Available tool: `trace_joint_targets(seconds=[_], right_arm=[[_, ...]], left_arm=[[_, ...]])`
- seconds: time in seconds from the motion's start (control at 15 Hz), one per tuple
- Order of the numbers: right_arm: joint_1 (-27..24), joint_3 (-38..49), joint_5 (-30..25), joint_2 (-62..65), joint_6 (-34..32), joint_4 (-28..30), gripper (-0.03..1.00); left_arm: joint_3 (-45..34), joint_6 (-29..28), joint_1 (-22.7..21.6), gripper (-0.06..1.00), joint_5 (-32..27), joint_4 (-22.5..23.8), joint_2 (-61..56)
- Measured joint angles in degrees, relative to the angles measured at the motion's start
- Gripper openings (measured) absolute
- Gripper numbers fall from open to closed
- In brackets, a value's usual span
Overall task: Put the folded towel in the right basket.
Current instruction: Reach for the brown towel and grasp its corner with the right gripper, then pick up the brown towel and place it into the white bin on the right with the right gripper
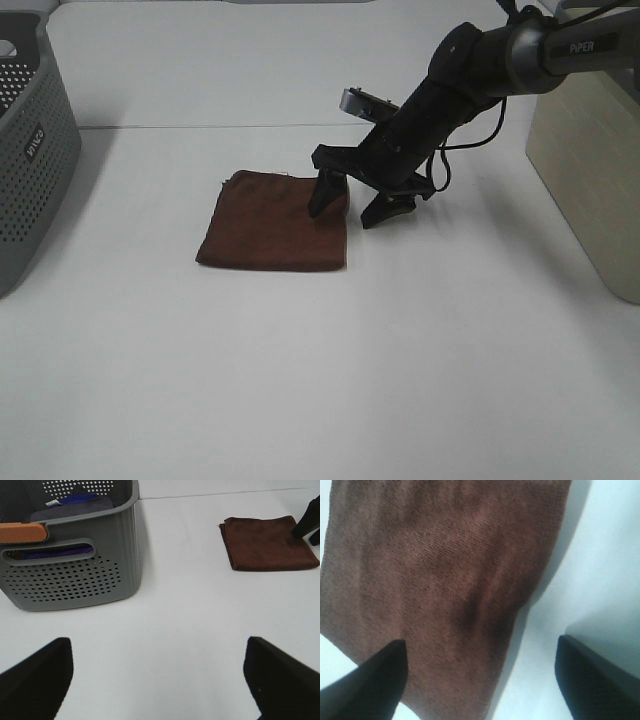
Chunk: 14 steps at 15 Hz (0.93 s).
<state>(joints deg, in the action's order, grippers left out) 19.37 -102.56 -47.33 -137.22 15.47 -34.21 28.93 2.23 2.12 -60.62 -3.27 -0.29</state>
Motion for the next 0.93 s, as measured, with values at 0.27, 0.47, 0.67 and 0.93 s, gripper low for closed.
trace_joint_targets(seconds=[0.27,0.47,0.67,0.93], right_arm=[[0.2,-0.1,0.0,-1.5,3.2,-7.2,0.73],[2.7,-0.1,3.0,-2.4,4.3,-8.1,0.54],[4.0,-0.1,5.4,-3.2,4.3,-7.0,0.09],[4.0,-0.1,5.4,-2.8,4.1,-5.5,0.0]], left_arm=[[0.0,0.0,0.0,0.88,0.0,0.0,0.0],[0.0,0.0,0.0,0.88,0.0,0.0,0.0],[0.0,0.0,0.0,0.88,0.0,0.0,0.0],[0.0,0.0,0.0,0.88,0.0,0.0,0.0]])
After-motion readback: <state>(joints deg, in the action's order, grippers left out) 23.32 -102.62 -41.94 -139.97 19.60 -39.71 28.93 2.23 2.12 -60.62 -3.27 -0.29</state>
